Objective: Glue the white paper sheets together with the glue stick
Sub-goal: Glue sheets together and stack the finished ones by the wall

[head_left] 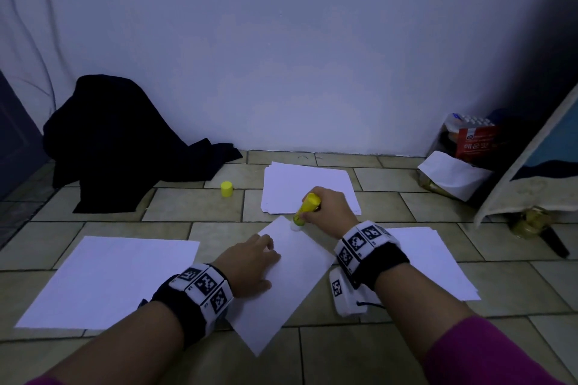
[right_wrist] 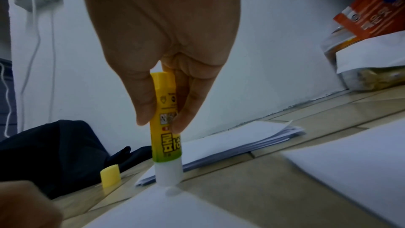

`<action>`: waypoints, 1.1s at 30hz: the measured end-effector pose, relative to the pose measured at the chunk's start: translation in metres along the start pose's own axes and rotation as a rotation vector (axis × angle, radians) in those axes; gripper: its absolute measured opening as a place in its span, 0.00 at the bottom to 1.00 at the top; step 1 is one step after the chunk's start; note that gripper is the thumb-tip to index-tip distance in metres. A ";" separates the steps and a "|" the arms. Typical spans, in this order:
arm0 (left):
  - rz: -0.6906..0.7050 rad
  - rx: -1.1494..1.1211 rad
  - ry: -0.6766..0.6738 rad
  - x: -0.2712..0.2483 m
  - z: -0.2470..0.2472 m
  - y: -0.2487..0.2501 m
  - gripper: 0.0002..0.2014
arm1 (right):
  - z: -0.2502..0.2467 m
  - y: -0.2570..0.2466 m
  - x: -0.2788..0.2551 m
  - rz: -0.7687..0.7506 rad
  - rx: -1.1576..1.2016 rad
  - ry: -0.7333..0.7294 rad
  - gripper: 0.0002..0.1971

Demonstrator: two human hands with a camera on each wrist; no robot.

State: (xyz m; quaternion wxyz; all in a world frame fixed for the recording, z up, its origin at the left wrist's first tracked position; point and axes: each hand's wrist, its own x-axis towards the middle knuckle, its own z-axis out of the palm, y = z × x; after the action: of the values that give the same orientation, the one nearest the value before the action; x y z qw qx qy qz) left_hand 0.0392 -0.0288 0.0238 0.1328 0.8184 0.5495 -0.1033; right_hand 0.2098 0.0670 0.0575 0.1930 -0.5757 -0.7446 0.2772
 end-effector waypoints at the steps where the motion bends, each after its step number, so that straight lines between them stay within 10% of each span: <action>1: 0.004 -0.009 -0.007 0.000 0.001 0.000 0.29 | 0.004 -0.005 0.001 -0.006 0.007 -0.007 0.16; 24: 0.019 0.116 -0.056 0.010 -0.003 -0.003 0.31 | -0.036 0.018 -0.028 -0.086 -0.447 -0.269 0.12; 33: -0.064 0.144 0.000 0.009 -0.004 -0.002 0.33 | -0.032 0.016 -0.014 -0.040 -0.097 -0.025 0.12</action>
State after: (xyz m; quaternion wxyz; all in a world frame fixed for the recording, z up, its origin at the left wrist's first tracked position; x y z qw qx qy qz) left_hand 0.0409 -0.0187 0.0247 0.0703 0.8079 0.5665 -0.1464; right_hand 0.2444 0.0626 0.0725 0.1608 -0.5659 -0.7709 0.2441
